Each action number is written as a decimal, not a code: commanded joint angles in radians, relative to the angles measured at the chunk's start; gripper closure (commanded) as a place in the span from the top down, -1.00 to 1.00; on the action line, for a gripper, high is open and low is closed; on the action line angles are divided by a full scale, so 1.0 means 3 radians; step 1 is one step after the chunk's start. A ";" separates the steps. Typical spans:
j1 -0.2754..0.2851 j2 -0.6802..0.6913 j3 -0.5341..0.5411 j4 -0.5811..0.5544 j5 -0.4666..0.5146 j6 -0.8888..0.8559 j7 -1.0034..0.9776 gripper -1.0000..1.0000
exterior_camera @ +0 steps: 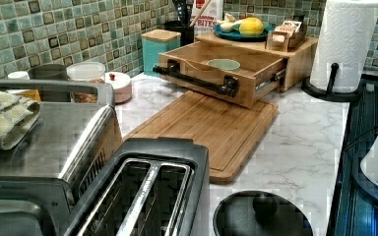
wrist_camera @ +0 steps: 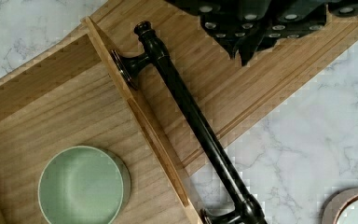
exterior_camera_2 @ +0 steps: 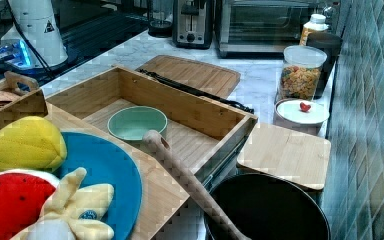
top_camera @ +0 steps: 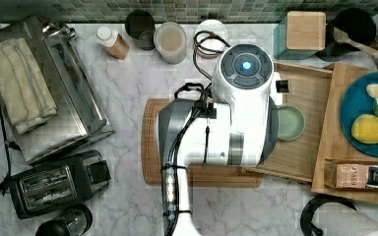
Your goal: Close the drawer.
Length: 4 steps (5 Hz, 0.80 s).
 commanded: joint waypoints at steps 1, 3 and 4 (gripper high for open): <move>-0.0023 0.0000 -0.0004 -0.0010 -0.0013 0.0001 0.0001 -1.00; -0.0002 0.0169 0.0010 -0.0144 0.0312 0.0441 -0.0277 -1.00; 0.0090 0.0237 0.0079 -0.0181 0.0238 0.0699 -0.0027 -1.00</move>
